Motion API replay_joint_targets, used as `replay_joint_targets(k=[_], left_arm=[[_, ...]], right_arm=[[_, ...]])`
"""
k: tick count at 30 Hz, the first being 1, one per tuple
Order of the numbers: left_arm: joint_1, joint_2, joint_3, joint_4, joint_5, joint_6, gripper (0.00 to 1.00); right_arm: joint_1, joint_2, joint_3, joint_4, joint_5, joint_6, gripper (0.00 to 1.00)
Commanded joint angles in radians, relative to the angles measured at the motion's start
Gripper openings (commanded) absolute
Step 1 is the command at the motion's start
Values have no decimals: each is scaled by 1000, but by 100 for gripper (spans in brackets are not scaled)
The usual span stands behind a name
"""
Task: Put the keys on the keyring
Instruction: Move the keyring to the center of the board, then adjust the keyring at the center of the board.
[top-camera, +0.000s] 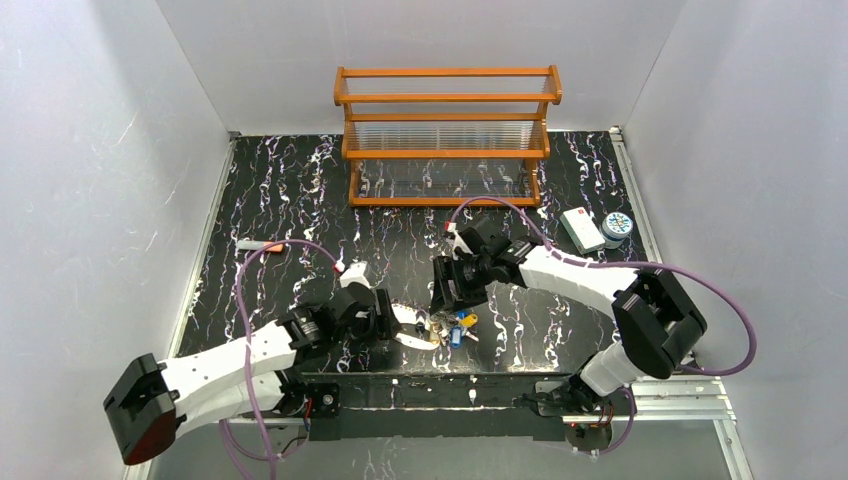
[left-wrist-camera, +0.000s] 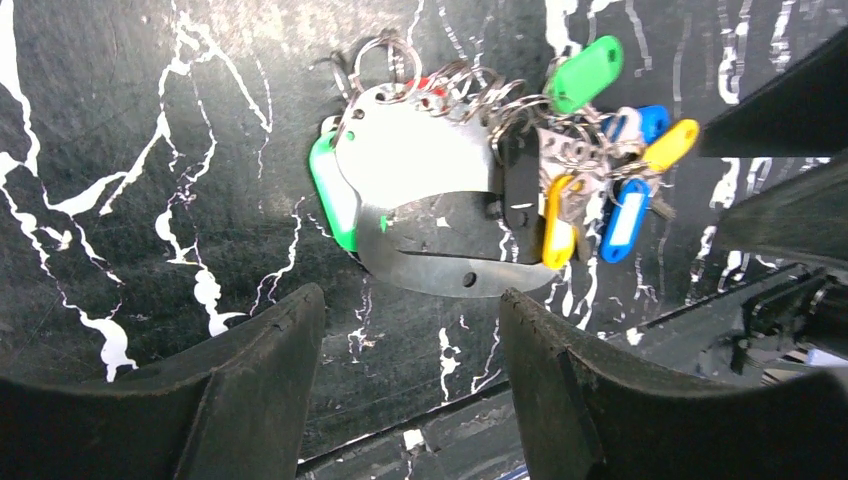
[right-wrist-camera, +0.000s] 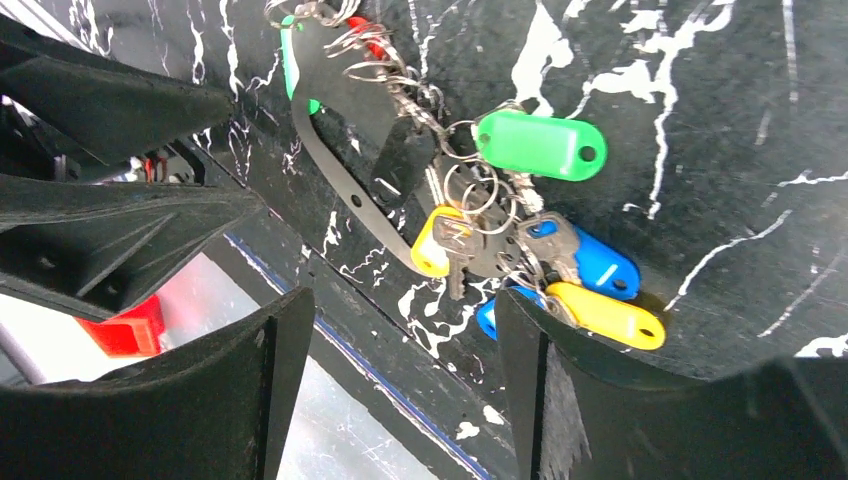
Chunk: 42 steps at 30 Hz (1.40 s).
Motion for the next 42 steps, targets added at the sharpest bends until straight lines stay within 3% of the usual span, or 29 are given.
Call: replay_joint_targets(k=[1, 6, 12, 19, 24, 32, 42], left_arm=[[-2, 104, 48, -28, -26, -39, 63], [1, 210, 84, 8, 19, -84, 74], [19, 282, 147, 43, 118, -130, 74], [36, 317, 231, 30, 89, 6, 74], [132, 323, 188, 39, 174, 28, 73], [291, 241, 77, 140, 376, -61, 73], [320, 116, -22, 42, 371, -122, 73]], right_arm=[[-39, -40, -12, -12, -64, 16, 76], [-66, -78, 38, -40, -58, 22, 80], [-113, -27, 142, -142, -111, 15, 83], [-115, 25, 125, -85, -86, -18, 82], [-115, 79, 169, -42, -44, -30, 83], [-115, 179, 256, -66, -68, -33, 85], [-116, 196, 267, -109, -52, -72, 85]])
